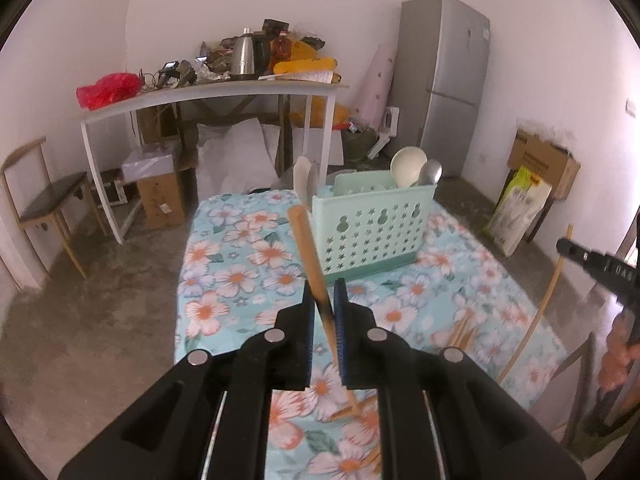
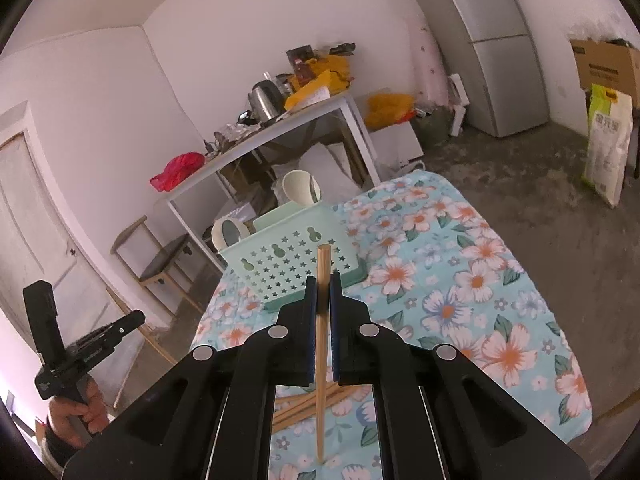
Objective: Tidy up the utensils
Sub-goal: 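Carry the upright chopsticks with both grippers over the green basket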
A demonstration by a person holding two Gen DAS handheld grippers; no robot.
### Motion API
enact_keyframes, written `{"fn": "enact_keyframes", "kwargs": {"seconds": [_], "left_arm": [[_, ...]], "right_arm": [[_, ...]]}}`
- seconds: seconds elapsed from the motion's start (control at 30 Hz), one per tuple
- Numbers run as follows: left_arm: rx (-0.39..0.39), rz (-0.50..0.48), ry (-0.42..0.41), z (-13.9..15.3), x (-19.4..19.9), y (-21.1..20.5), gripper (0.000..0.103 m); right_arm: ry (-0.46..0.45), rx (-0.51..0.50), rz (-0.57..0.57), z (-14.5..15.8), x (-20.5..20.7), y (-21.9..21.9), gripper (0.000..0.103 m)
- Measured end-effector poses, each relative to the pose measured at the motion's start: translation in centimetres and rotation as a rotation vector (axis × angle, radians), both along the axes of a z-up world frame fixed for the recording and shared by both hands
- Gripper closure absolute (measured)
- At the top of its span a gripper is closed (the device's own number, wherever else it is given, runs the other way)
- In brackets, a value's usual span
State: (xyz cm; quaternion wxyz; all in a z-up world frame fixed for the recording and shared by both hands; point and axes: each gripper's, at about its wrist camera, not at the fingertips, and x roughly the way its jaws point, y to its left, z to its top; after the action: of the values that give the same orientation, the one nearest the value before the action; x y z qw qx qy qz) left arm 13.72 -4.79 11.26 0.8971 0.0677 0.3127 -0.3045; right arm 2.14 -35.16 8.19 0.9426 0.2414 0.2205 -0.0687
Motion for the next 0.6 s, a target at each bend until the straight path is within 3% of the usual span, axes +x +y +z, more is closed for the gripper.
{"fn": "enact_keyframes", "kwargs": {"seconds": [0.17, 0.33, 0.6], "left_arm": [[0.083, -0.005, -0.017, -0.1, -0.8, 0.8, 0.092], [0.115, -0.009, -0.002, -0.1, -1.6, 1.8, 0.092], [0.025, -0.015, 0.005, 1.8, -2.3, 3.0, 0.098]], "right_arm": [[-0.003, -0.013, 0.013, 0.1, 0.1, 0.2, 0.099], [-0.008, -0.042, 0.029, 0.4, 0.2, 0.6, 0.099], [-0.033, -0.07, 0.055, 1.7, 0.1, 1.0, 0.099]]}}
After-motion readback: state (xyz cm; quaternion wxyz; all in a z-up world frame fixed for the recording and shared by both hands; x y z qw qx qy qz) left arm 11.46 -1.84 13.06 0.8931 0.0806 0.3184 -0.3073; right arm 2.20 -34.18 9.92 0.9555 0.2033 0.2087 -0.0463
